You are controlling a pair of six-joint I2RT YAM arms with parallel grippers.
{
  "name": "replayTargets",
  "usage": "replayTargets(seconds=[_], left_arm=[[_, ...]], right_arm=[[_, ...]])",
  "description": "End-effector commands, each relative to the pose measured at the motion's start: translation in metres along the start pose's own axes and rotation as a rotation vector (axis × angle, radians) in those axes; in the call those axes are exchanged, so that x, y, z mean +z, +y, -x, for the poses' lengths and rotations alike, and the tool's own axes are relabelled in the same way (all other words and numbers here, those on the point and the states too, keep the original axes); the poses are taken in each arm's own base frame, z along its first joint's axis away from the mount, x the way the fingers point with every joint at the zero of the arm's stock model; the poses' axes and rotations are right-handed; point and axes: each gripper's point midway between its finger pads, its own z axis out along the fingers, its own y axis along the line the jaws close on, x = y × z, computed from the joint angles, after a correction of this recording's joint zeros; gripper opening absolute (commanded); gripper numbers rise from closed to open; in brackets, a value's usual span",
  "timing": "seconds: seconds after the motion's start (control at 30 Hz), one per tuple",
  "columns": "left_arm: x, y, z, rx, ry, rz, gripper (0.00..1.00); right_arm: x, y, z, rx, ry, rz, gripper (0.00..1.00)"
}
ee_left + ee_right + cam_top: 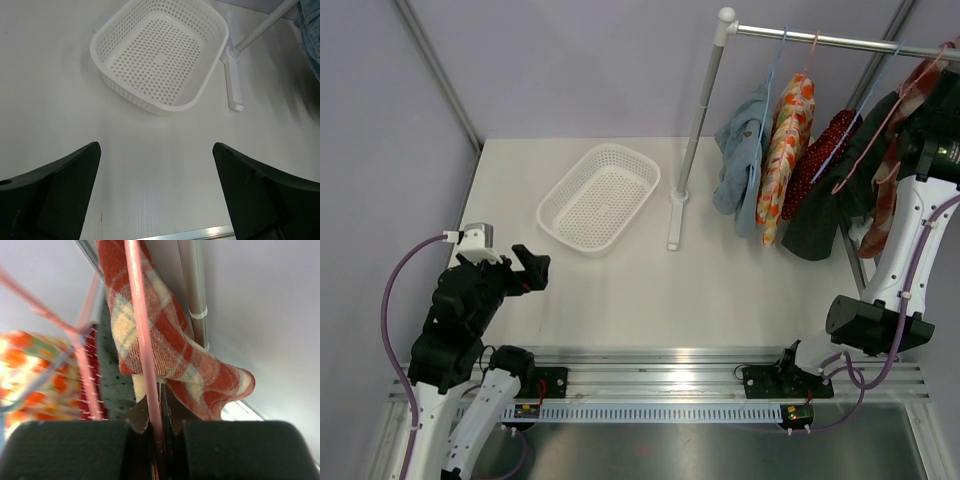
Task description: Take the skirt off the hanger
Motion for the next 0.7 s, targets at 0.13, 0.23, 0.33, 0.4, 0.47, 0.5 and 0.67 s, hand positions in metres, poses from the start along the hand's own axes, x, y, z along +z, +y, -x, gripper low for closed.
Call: replayTargets(seconds=[0.13,0.23,0.33,0.4,0.47,0.5,0.67], left_arm=[[0.006,-0.001,0.007,-0.004,-0.009,0.010,0.99],[0.008,-0.002,0.006,0.001,0.002,0.006,0.99],[0.010,-0.008,0.005,0.017,0.018,-0.028,0.99],[0.014,-0.015,0.004,0.021,0.036,-0.067,0.99],[0.017,-0.022,0.009,0.023,0.036,-0.093,0.99],[0.020,-0.027,0.008,0.018,0.051,-0.118,0.99],[0.017,-0.072,0.046,-0.016,-0.022,-0.297,0.99]], right_arm=[[-0.070,0.017,0.101,0.132,-0.329,0.083,0.00],[-0.097,0.004,0.100,0.133,-0.350,0.078,0.00],[-0.131,-0.020,0.092,0.132,-0.384,0.047,0.00],[-0.139,-0.033,0.073,0.126,-0.366,0.026,0.00],[-0.164,-0.048,0.061,0.132,-0.376,0.028,0.00],[-0.171,-0.054,0.053,0.128,-0.364,0.023,0.00],[-0.218,-0.087,0.035,0.141,-0.414,0.000,0.00]])
